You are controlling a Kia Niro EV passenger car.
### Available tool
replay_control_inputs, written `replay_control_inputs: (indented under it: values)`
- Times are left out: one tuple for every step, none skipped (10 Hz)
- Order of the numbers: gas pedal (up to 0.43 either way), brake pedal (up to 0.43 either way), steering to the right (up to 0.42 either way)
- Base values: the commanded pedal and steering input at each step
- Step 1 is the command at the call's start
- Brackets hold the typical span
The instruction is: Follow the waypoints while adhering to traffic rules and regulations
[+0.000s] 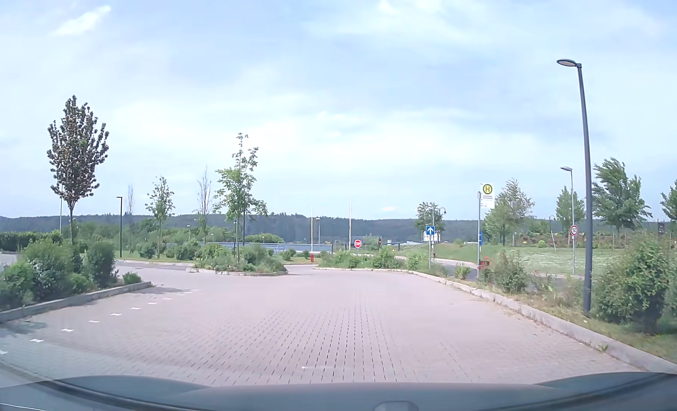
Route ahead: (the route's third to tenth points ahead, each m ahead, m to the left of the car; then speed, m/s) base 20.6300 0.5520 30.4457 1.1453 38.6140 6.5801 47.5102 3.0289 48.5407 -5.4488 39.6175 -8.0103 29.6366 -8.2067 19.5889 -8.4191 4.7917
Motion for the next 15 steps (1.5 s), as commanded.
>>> replay_control_inputs:
  values:
    - [0.079,0.0,0.005]
    - [0.067,0.0,0.003]
    - [0.059,0.0,0.001]
    - [0.059,0.0,0.001]
    - [0.059,0.0,0.001]
    - [0.059,0.0,-0.004]
    - [0.059,0.0,-0.01]
    - [0.059,0.0,-0.014]
    - [0.059,0.0,-0.017]
    - [0.059,0.0,-0.017]
    - [0.059,0.0,-0.017]
    - [0.059,0.0,-0.017]
    - [0.059,0.0,-0.015]
    - [0.059,0.0,-0.012]
    - [0.059,0.0,-0.012]
